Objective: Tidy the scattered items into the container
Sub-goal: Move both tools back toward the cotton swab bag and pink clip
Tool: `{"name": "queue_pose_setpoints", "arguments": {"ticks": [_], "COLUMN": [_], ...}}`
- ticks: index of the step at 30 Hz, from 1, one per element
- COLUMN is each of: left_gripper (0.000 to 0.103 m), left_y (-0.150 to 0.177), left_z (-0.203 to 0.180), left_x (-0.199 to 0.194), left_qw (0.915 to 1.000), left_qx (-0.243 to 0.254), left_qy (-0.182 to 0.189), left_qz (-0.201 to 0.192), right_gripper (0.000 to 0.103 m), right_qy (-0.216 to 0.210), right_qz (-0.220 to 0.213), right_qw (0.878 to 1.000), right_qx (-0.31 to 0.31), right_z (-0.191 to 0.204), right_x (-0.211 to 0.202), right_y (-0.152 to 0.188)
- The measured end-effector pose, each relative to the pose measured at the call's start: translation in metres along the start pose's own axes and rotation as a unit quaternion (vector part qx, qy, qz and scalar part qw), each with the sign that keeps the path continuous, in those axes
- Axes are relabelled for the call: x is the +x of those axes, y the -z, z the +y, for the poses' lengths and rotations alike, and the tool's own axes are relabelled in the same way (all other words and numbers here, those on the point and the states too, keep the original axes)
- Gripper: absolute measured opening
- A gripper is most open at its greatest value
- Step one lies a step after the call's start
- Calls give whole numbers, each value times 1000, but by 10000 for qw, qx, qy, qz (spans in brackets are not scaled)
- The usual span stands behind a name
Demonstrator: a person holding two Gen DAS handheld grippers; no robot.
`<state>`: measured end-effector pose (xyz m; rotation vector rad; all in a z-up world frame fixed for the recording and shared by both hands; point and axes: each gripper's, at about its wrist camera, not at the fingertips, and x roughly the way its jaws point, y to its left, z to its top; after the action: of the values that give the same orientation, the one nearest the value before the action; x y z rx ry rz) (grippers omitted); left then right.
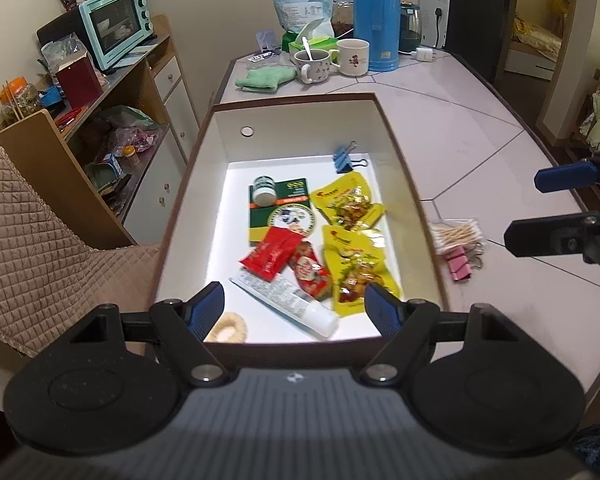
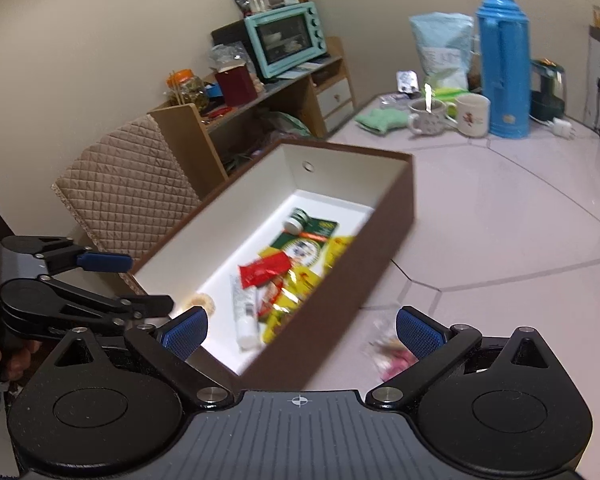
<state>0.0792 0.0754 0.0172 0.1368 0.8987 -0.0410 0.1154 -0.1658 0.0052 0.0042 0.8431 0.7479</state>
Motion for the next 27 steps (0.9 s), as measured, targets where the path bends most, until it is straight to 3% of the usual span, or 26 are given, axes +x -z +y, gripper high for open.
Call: {"name": "queue_pose_setpoints", "arguments": {"ticks": [9, 16, 27], "left_gripper": [74, 73, 62], "left_y": [4, 3, -2], "left_z": [-48, -94, -169], "left_x": [-9, -13, 11], "left_qw": [9999, 9996, 9982], "left_qx": [-117, -132, 28], "left_qy": [-11, 211, 567], "left_qz": [-12, -156, -193], "right_gripper": [103, 103, 103], "right_qy": [-31, 7, 155], "right_qz": [135, 173, 340], "right_qw": [9997, 9996, 9983], "right_qx": [204, 207, 449], "right_z": [-50, -91, -158], "right_x": [-29, -50, -63], "right_y": [21, 26, 32]}}
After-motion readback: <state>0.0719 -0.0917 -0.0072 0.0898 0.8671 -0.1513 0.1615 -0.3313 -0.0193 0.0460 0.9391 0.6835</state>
